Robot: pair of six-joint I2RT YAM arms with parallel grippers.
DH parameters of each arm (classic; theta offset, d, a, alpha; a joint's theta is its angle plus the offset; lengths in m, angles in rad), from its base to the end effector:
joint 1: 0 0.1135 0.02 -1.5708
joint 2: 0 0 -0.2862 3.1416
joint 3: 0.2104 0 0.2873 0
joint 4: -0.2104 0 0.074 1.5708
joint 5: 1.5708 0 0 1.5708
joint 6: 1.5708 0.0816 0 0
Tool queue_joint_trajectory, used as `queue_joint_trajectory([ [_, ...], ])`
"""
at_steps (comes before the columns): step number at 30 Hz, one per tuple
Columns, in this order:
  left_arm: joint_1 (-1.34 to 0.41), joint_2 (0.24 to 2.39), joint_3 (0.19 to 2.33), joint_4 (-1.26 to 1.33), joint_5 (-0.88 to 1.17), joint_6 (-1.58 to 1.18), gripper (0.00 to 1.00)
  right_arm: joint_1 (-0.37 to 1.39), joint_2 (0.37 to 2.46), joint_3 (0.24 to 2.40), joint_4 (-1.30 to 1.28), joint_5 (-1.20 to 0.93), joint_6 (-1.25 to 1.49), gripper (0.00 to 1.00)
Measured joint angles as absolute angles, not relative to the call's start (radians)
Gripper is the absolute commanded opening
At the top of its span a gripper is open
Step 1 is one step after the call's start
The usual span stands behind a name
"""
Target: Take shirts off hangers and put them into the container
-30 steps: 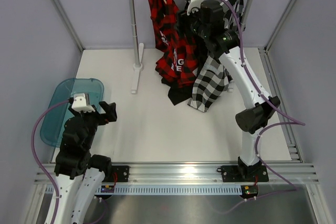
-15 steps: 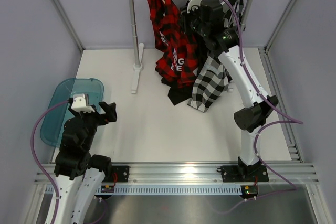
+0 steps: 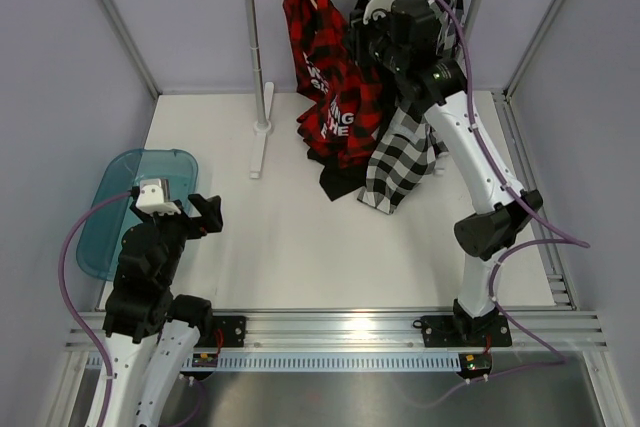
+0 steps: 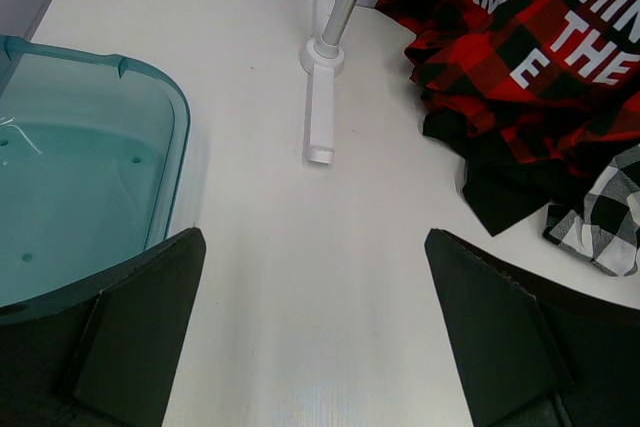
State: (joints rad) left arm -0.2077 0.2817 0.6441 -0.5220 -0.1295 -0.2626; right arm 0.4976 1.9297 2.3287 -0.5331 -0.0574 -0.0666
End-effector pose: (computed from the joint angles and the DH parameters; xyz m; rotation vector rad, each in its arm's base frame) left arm 0.1386 -0.0185 0.3242 -0.1432 1.7288 -0.2346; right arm 0.4461 0.2476 0.5251 -0.5196 1.6380 0.3693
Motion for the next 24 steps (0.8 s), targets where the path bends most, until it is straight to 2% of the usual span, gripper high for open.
queue_joint_trajectory([
  [8,-0.208,0.282,0.644,-0.522,-0.130,-0.263,0.99,0.498,1.837,2.278,-0.475,-0.056,-0.063,0.00],
  [24,-0.208,0.282,0.644,-0.522,-0.130,-0.263,0.99,0.498,1.831,2.267,-0.400,-0.043,-0.044,0.00],
])
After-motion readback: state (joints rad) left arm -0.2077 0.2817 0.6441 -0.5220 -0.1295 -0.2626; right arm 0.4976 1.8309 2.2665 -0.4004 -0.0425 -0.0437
